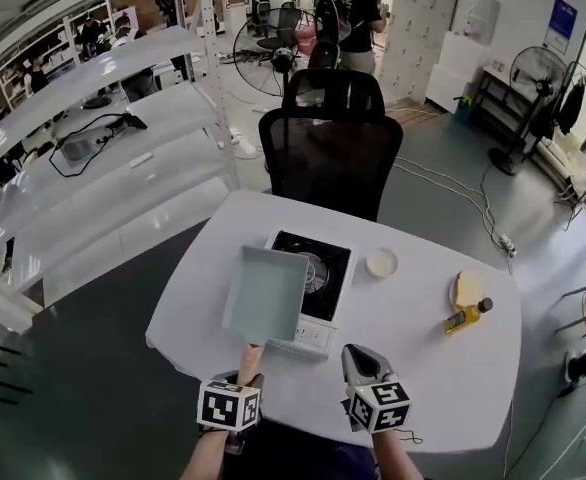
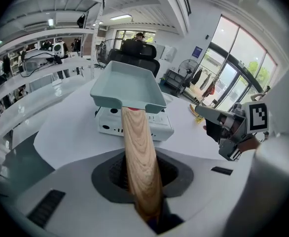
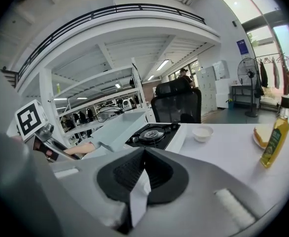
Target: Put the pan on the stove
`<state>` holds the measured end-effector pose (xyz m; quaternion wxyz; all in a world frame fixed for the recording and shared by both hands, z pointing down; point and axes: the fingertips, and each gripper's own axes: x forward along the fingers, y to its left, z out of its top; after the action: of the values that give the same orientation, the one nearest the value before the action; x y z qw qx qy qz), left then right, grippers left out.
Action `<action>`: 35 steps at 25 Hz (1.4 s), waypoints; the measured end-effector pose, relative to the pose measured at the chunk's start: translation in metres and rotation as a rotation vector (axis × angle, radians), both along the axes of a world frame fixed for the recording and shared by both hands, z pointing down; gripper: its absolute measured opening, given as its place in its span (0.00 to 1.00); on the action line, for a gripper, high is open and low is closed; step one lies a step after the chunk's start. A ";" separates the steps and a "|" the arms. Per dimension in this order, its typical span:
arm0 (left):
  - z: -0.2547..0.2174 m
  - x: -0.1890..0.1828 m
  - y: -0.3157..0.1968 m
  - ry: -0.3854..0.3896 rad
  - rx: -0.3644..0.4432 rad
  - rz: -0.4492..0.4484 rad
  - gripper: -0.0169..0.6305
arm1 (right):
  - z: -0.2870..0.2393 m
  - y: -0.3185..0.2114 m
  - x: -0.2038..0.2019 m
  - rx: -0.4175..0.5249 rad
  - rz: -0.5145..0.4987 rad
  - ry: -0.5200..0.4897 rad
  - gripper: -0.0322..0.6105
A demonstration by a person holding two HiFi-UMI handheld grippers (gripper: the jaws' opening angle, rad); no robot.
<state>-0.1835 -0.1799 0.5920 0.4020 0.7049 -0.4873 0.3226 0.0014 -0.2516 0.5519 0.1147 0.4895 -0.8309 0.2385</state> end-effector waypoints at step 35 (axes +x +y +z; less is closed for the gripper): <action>0.015 0.040 -0.113 0.072 -0.066 0.240 0.15 | 0.006 -0.009 0.014 -0.057 0.274 0.027 0.05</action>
<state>-0.1437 -0.2925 0.6070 0.4006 0.7558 -0.3738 0.3586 0.0153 -0.2607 0.5581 0.1061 0.5982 -0.7475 0.2688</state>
